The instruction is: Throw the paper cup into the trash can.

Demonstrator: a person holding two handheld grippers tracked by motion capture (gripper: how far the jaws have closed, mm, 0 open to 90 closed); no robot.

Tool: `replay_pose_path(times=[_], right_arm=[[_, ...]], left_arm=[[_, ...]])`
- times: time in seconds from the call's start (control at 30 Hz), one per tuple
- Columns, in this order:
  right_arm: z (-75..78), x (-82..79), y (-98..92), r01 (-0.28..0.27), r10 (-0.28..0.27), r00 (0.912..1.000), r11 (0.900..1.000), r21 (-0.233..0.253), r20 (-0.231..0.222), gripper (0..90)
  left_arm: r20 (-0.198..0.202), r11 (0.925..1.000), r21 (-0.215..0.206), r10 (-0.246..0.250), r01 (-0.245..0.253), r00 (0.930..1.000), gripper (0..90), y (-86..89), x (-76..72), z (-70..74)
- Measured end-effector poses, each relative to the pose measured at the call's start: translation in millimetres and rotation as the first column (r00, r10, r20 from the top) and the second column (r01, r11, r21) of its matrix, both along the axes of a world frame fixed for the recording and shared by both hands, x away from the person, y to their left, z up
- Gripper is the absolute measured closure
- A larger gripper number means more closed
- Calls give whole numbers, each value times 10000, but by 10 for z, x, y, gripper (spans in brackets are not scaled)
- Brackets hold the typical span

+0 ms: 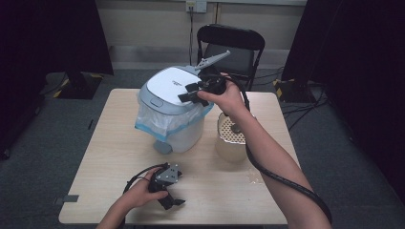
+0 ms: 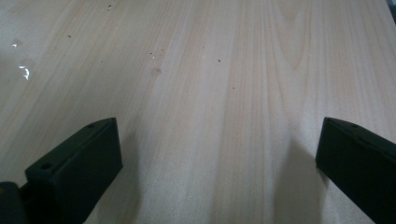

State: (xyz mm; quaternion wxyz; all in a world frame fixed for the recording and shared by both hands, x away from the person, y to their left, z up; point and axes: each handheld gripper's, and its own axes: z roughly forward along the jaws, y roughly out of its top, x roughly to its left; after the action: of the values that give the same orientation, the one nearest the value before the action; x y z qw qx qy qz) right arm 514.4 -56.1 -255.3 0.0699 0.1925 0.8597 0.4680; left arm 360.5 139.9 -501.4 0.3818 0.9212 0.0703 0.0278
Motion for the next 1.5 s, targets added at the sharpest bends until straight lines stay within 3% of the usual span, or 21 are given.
replay_pose_path(times=[0.3, 0.83, 1.5], right_arm=[[-5, 62, 36, 353, -339, 9981, 9990, -263, 508, 495], [-47, 217, 97, 740, -747, 9959, 9971, 169, 503, 496], [-74, 224, 113, 922, -939, 9942, 9951, 347, 521, 497]], left_arm=[[7, 10000, 10, -7, 7, 10000, 0, 1, 1, 1], [129, 10000, 32, 10, -10, 9999, 0, 3, 3, 5], [137, 10000, 35, 10, -11, 9999, 0, 3, 3, 4]])
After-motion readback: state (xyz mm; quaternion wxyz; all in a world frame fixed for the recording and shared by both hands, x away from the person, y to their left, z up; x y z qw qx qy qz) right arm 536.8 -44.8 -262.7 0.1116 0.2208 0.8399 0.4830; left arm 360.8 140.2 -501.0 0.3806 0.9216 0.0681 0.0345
